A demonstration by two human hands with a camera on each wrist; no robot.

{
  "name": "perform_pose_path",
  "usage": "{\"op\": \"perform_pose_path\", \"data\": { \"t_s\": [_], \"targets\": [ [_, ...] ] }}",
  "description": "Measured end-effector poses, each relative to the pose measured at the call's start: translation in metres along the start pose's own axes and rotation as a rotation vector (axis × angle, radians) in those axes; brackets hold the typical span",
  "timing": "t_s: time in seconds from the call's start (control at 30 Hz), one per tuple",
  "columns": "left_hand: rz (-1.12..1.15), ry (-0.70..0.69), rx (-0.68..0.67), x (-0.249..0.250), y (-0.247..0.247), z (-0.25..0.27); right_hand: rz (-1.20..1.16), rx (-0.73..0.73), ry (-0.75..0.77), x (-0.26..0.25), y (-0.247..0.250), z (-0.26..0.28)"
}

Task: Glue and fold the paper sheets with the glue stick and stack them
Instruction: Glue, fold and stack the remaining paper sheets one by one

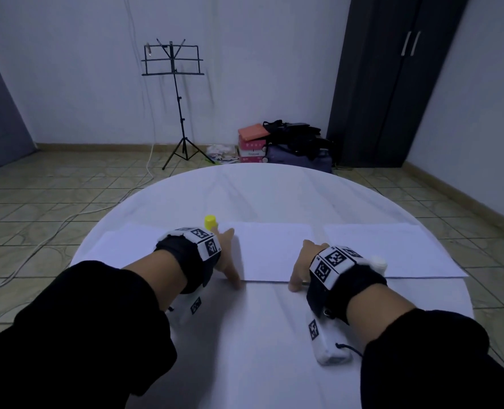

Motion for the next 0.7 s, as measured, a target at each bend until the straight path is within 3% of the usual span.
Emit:
{"op": "perform_pose_path", "data": {
  "t_s": [0.1, 0.23, 0.43, 0.57, 0.7],
  "targets": [
    [0.004, -0.006, 0.049, 0.002, 0.001, 0.001, 0.025, 0.031, -0.003, -0.004, 0.001, -0.007],
    [0.002, 0.008, 0.043, 0.005, 0.002, 0.006, 0.118, -0.048, 0.003, -0.01, -0.001, -0.013],
    [-0.053, -0.004, 0.09, 0.02, -0.001, 0.029, 0.166, 0.047, 0.051, -0.002, -0.004, 0.015],
    [-0.042, -0.077, 0.085, 0.05, -0.002, 0.051, 0.053, -0.057, 0.037, 0.005, -0.011, 0.035],
    [-0.017, -0.196, 0.055, 0.09, -0.002, 0.066, 0.133, -0.109, 0.08, 0.028, -0.021, 0.055]
  ]
}}
Point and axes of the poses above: each hand's wrist, its own z-axis away from the middle knuckle, its own y-axis out of the back of the hand, x = y × z, the point moved 1 cm from there along -z, towards the middle knuckle, and after that the axes turned 5 degrees about -y, right-handed, at the moved point
